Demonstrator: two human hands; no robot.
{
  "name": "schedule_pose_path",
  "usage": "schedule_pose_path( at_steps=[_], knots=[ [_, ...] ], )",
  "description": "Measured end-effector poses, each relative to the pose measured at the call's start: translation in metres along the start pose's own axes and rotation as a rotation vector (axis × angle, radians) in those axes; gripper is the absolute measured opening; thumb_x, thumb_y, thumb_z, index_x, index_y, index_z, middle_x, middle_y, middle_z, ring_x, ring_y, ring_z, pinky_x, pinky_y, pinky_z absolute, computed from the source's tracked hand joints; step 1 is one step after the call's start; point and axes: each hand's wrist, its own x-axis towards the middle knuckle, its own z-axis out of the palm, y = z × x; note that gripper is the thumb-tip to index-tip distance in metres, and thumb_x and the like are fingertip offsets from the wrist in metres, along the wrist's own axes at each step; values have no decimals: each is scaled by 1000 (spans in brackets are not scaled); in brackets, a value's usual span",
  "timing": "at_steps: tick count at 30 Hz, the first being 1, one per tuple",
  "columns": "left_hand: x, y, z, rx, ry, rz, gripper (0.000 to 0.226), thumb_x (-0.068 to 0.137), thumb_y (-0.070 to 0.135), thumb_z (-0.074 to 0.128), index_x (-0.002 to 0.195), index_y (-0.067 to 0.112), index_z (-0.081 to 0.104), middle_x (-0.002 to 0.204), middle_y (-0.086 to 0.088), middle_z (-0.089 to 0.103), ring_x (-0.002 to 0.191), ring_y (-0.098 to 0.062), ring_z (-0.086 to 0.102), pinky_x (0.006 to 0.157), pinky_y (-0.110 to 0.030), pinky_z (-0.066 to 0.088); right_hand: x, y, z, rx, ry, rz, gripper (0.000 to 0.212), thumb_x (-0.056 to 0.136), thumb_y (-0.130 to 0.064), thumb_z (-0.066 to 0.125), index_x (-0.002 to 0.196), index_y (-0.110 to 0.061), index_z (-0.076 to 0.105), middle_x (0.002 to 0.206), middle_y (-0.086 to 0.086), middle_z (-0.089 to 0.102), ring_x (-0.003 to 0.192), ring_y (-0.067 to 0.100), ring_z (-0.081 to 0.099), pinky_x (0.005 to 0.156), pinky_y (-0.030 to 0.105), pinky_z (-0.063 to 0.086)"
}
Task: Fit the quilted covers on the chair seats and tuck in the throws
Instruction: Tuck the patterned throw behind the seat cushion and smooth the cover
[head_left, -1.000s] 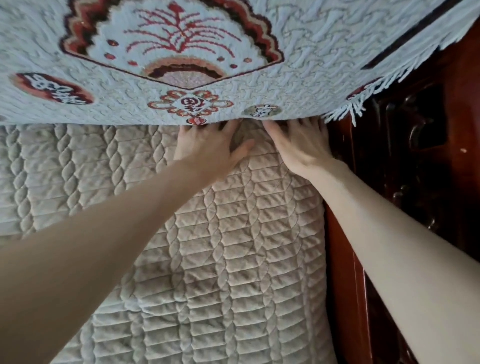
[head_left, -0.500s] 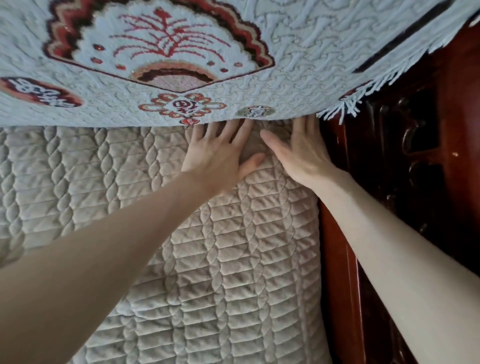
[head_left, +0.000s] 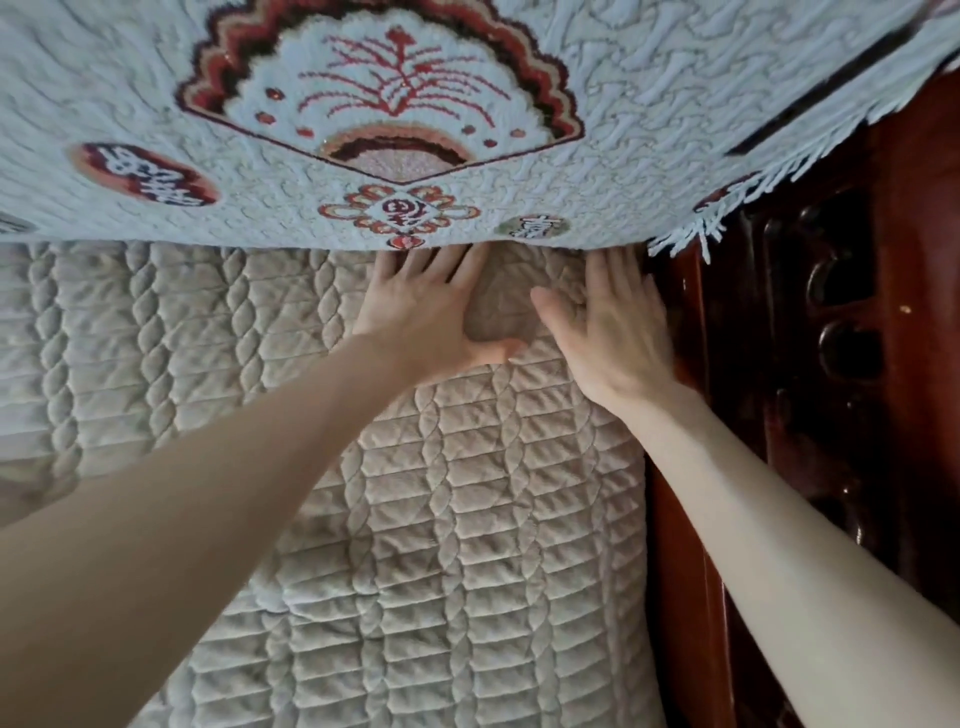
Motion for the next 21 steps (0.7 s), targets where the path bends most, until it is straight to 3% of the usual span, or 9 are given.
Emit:
schedule_pose_path(
  at_steps=[4, 6, 10, 13, 16, 21],
  knots=[
    [20, -17, -7, -170, -250, -55, 130, 52, 96, 45, 153, 25, 5, 157, -6, 25, 143, -31, 24, 118, -47, 20, 31, 1, -10, 56, -84, 62, 76, 97, -59, 34, 155, -16, 12, 162, 13, 9, 148, 27, 11, 120, 40, 11],
    [16, -18, -5, -165, -167, -53, 123, 57, 92, 49, 153, 26, 9, 158, -7, 25, 145, -30, 20, 119, -46, 14, 31, -2, -6, 32, -82, 78, 77, 97, -58, 35, 155, -15, 10, 162, 14, 7, 148, 28, 7, 120, 40, 8],
    [-42, -22, 27, -118, 165, 4, 95, 80, 79, 29, 153, 19, 21, 157, -6, 28, 146, -27, 21, 117, -47, 0, -14, -16, 17, -88, -55, -4, 79, 99, -59, 24, 154, -12, -7, 162, 6, -14, 148, 22, -15, 118, 39, -10],
    [-89, -53, 55, -114, 187, -79, 83, 89, 71, 25, 155, 23, 13, 162, -1, 8, 149, -19, 3, 118, -46, -7, -41, -33, 35, -103, -81, -75, 83, 92, -65, 12, 153, -14, -13, 159, 1, -24, 145, 22, -24, 116, 40, -14],
    [-116, -81, 59, -137, 194, -248, 85, 88, 71, 23, 155, 21, 8, 162, 3, 3, 149, -14, -3, 116, -44, -13, -49, -50, 44, -142, -86, -148, 83, 88, -66, 3, 152, -17, -14, 155, -3, -30, 143, 23, -29, 115, 41, -18],
    [-125, -122, 51, -192, 232, -483, 89, 87, 72, 18, 155, 17, 6, 163, 4, -3, 149, -14, -8, 116, -54, -11, -51, -97, 61, -220, -130, -341, 74, 92, -62, 8, 154, -24, -8, 159, -6, -22, 146, 23, -24, 113, 48, -20]
  ],
)
